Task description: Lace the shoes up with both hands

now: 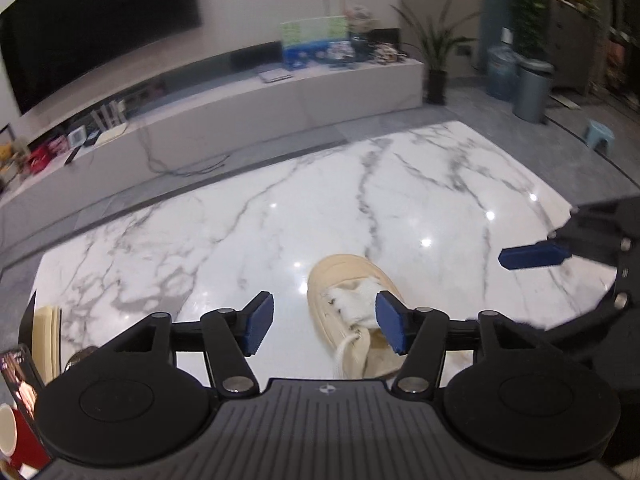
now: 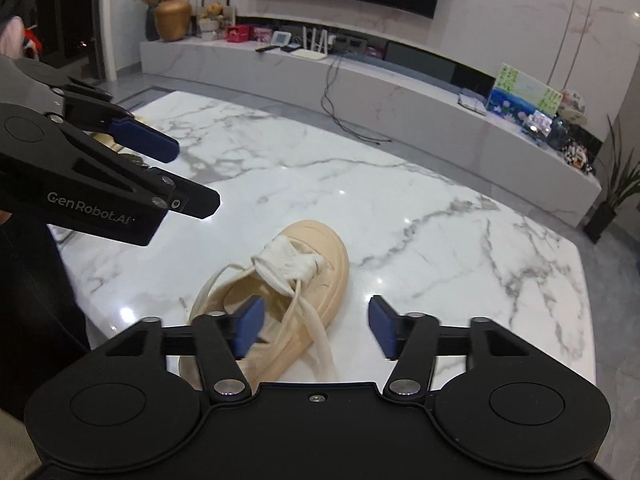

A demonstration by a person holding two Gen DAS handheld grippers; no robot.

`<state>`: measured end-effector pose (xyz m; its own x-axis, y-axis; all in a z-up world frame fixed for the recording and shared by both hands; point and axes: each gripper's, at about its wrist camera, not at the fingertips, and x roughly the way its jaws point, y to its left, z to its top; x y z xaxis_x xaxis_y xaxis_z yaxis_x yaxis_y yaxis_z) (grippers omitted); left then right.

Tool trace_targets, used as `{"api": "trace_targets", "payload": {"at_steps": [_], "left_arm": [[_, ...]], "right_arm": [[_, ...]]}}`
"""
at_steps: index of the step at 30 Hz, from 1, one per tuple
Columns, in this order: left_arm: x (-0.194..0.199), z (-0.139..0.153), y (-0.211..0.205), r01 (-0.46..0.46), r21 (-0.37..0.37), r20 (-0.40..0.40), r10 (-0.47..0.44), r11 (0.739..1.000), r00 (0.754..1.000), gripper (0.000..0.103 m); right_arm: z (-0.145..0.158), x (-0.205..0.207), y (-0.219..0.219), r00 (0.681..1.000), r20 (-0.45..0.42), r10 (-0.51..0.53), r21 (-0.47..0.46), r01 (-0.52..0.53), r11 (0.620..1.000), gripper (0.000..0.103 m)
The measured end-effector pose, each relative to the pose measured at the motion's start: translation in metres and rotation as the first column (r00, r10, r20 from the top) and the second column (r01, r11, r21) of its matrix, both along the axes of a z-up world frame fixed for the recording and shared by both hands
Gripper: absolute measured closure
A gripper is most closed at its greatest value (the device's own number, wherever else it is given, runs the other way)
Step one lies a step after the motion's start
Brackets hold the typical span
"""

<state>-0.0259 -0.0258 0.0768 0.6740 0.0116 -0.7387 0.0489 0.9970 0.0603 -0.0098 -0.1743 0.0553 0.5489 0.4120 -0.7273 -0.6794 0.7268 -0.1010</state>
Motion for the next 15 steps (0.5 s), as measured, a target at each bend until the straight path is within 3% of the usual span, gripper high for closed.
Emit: {"api": "trace_targets", "payload": {"at_steps": [5,9,15], "left_arm": [[0.003,-0.022,0.005,-0.078,-0.042,-0.05,0.075,0.996,0.996,0.031],[-0.003,-0.033,0.012,-0.122,-0.067,-0.049,0.119,0.99,0.992,0.029],[-0.009,-0.043,0.013,-0.177,-0.04,-0.076,0.174,0.983,0.982,0.029]], "right_arm": [[-0.017,0.004,0.001,0.991,-0.111,-0.077,0.057,0.083,0.995,0.037],[-0.03,0.0,-0.004,0.983,-0.148,-0.108,0.066,0.118,0.991,0.037],[-0.036,-0.006,-0.003,0.982,-0.162,-0.102,0.062,0.113,0.992,0.037]]}}
